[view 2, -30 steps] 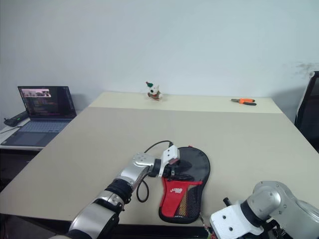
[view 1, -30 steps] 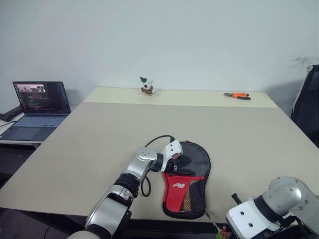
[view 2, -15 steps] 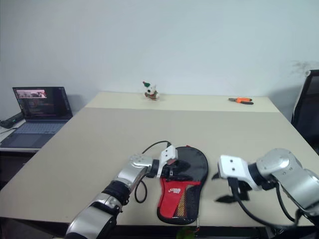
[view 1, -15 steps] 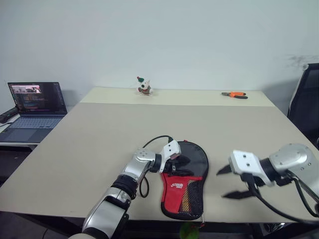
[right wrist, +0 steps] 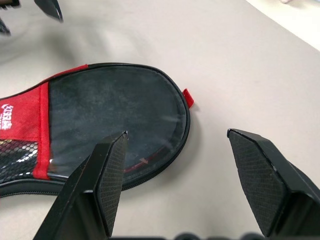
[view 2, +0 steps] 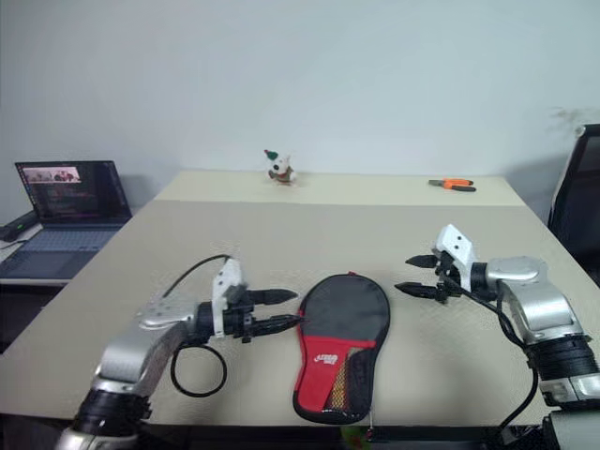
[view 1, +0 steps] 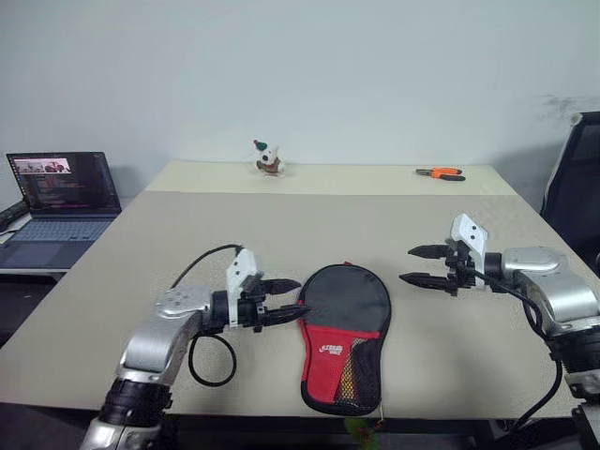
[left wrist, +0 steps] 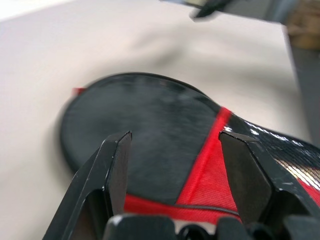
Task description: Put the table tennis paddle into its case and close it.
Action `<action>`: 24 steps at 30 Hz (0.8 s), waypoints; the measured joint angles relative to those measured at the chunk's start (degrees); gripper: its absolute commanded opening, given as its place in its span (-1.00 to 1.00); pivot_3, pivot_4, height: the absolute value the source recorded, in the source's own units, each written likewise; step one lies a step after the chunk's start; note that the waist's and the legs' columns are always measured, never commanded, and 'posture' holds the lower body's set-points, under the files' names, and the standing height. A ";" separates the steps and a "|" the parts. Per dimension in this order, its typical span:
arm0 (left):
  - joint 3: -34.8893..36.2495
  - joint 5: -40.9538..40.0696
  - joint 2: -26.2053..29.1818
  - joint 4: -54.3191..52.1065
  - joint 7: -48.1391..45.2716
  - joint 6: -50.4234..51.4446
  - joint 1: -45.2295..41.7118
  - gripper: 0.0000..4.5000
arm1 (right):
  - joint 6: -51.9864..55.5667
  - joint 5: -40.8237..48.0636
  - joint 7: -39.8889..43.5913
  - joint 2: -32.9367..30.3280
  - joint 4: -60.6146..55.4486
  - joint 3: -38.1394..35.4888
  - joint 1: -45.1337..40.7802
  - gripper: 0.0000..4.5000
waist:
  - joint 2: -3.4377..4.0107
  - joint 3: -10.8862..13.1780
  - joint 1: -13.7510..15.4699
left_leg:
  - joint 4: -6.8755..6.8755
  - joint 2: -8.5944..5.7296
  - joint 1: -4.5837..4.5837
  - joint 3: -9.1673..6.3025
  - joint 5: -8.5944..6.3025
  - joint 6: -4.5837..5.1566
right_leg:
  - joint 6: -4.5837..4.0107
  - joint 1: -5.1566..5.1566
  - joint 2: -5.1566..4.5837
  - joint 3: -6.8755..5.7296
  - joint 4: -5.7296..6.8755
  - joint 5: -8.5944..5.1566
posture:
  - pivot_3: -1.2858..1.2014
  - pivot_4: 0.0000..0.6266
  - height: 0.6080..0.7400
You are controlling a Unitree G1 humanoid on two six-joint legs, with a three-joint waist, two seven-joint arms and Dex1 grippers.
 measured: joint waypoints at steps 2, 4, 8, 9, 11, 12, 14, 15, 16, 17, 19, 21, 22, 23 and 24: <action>1.83 -0.36 0.91 -3.15 2.45 1.15 2.49 0.36 | -2.87 -1.48 0.52 0.27 3.76 0.40 -1.10 0.55 | 0.03 0.02 -0.01 | 0.00 0.00 0.01 0.02 0.00 0.01 | 0.00 0.00 -0.01 0.03 0.00 0.00 | 0.03 -0.52 1.00; 3.48 -1.27 1.99 -6.37 4.63 2.43 5.68 0.36 | -5.57 -2.52 1.99 0.13 7.40 0.73 -1.59 0.55 | 0.04 0.02 -0.01 | 0.00 0.01 0.01 0.01 -0.01 0.02 | 0.00 0.00 -0.01 0.03 0.00 0.00 | 0.03 -0.52 1.00; 5.86 -2.82 3.19 -10.47 7.57 3.57 8.88 0.36 | -9.79 -4.82 4.23 -0.24 11.81 1.45 -1.74 0.55 | 0.08 0.05 0.19 | 0.01 0.01 0.02 0.05 -0.01 0.01 | -0.01 0.00 -0.02 0.02 0.02 0.00 | 0.03 -0.52 1.00; 6.35 -3.06 3.23 -11.14 8.60 3.67 8.90 0.36 | -11.03 -5.59 4.93 -0.51 13.25 1.53 -1.95 0.55 | 0.08 0.05 0.25 | 0.02 0.00 0.02 0.07 -0.01 0.01 | -0.01 0.00 -0.02 0.01 0.02 0.00 | 0.03 -0.52 1.00; 6.56 -3.18 3.23 -11.94 10.75 3.66 8.85 0.36 | -13.24 -6.60 5.79 -1.23 16.74 1.57 -2.76 0.55 | 0.10 0.06 0.26 | 0.03 -0.01 0.03 0.16 -0.01 0.01 | -0.01 0.01 -0.02 0.05 0.01 0.01 | 0.03 -0.52 1.00; 6.56 -3.20 3.23 -11.96 11.44 3.62 8.85 0.36 | -14.00 -7.15 5.93 -1.81 17.77 1.57 -2.96 0.55 | 0.10 0.07 0.24 | 0.03 -0.01 0.03 0.19 -0.01 0.01 | -0.01 0.01 -0.02 0.06 0.01 0.01 | 0.03 -0.52 1.00; 6.57 -3.18 3.27 -11.79 11.95 3.19 8.87 0.36 | -14.43 -8.21 5.82 -2.60 18.79 1.53 -3.39 0.55 | 0.10 0.07 0.20 | 0.02 0.00 0.04 0.22 -0.01 0.01 | -0.01 0.01 -0.01 0.07 0.01 0.01 | 0.03 -0.52 1.00; 6.53 -3.18 3.44 -11.31 11.85 2.61 8.82 0.36 | -14.45 -8.27 5.71 -2.61 18.85 1.50 -3.66 0.55 | 0.11 0.07 0.19 | 0.01 0.00 0.04 0.23 -0.01 0.01 | -0.02 0.00 0.00 0.07 0.01 0.01 | 0.03 -0.52 1.00; 6.35 -3.14 3.63 -10.33 11.72 1.87 8.43 0.36 | -14.44 -8.28 5.62 -2.70 18.61 1.43 -3.73 0.55 | 0.13 0.08 0.14 | 0.01 0.01 0.05 0.23 -0.01 0.01 | -0.02 0.00 0.00 0.08 0.02 0.01 | 0.03 -0.52 1.00; 6.05 -3.03 3.69 -9.22 11.71 1.33 7.80 0.36 | -14.44 -8.29 5.54 -2.95 18.43 1.42 -3.74 0.55 | 0.15 0.09 0.11 | 0.01 0.00 0.05 0.24 -0.01 0.01 | -0.03 0.00 0.01 0.08 0.02 0.01 | 0.03 -0.52 1.00; 4.88 -2.83 3.68 -7.70 11.54 0.52 6.52 0.36 | -14.29 -8.27 5.55 -3.63 17.96 1.18 -3.51 0.55 | 0.16 0.10 0.14 | 0.01 0.00 0.05 0.24 -0.01 0.01 | -0.03 0.00 0.02 0.07 0.02 0.01 | 0.03 -0.52 1.00; 3.71 -2.63 3.69 -6.14 10.96 -0.59 6.01 0.36 | -13.71 -8.21 5.75 -4.53 15.67 0.74 -2.67 0.55 | 0.18 0.11 0.15 | 0.01 0.01 0.04 0.27 -0.01 0.01 | -0.02 0.00 0.00 0.10 0.00 0.01 | 0.03 -0.52 1.00; 3.18 -2.50 3.68 -5.35 10.68 -0.90 5.77 0.36 | -13.03 -8.17 5.84 -5.10 14.10 0.50 -1.81 0.55 | 0.18 0.11 0.17 | 0.00 0.01 0.03 0.27 -0.01 0.01 | -0.02 0.00 0.00 0.09 -0.01 0.01 | 0.03 -0.52 1.00; 2.60 -2.33 3.63 -3.97 10.49 -1.50 5.31 0.36 | -12.49 -8.18 5.90 -5.64 12.73 0.35 -0.93 0.55 | 0.18 0.11 0.19 | 0.01 0.01 0.03 0.27 -0.01 0.01 | -0.02 0.00 0.00 0.09 -0.01 0.01 | 0.03 -0.52 1.00; 1.84 -2.07 3.28 -1.94 10.42 -2.17 3.97 0.36 | -12.22 -8.26 5.90 -6.39 11.52 0.33 0.22 0.55 | 0.18 0.11 0.22 | 0.02 -0.01 0.03 0.25 -0.02 0.01 | -0.02 0.00 0.00 0.07 0.00 0.01 | 0.03 -0.52 1.00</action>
